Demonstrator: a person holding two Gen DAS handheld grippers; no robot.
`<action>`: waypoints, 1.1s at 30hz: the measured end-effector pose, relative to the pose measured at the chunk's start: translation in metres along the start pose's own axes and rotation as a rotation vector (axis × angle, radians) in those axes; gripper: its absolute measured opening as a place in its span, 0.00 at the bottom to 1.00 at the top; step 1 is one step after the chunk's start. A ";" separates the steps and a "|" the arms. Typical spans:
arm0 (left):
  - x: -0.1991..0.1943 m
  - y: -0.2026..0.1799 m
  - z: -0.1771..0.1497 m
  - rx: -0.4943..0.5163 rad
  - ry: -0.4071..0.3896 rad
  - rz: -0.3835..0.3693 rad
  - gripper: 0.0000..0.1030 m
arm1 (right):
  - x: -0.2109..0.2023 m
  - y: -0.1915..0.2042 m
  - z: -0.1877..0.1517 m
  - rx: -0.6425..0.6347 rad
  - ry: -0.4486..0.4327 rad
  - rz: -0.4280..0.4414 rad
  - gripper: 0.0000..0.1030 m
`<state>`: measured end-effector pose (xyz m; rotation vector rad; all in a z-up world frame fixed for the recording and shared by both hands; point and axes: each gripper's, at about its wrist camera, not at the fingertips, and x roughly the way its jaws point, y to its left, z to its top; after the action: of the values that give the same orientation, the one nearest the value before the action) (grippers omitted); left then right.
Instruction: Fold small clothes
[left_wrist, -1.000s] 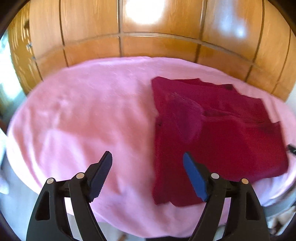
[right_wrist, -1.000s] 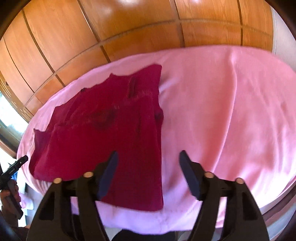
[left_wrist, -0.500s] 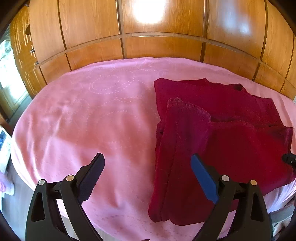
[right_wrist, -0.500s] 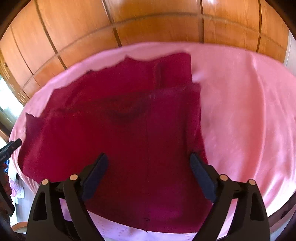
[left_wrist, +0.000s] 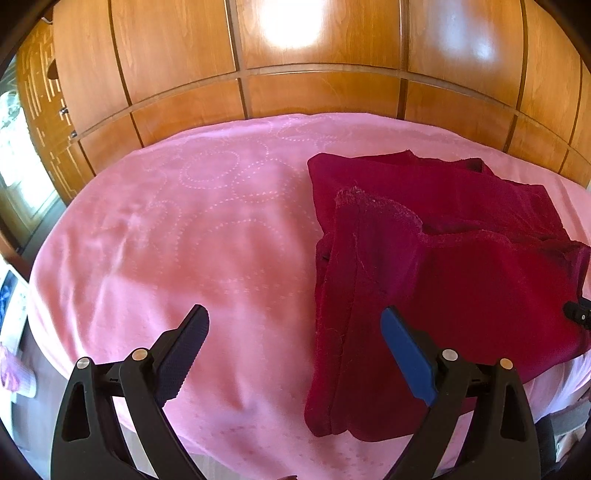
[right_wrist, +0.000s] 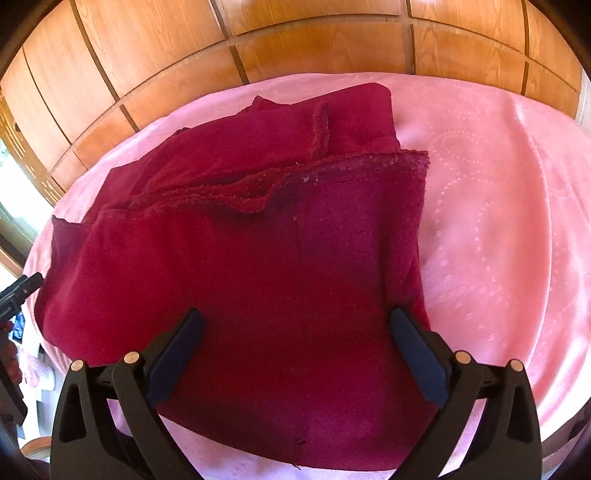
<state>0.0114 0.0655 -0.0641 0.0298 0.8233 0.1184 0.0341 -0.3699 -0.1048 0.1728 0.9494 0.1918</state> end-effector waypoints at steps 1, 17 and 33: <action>0.000 0.001 -0.001 -0.001 0.002 -0.005 0.91 | -0.001 -0.002 0.000 0.007 0.001 0.014 0.98; 0.003 0.016 0.005 -0.033 0.005 -0.132 0.97 | -0.036 -0.010 0.004 0.042 -0.086 0.086 0.97; 0.045 0.023 0.032 -0.091 0.120 -0.418 0.83 | -0.047 -0.047 0.033 0.078 -0.145 -0.043 0.67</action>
<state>0.0636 0.0943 -0.0736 -0.2362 0.9270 -0.2387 0.0384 -0.4285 -0.0595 0.2346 0.8163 0.1008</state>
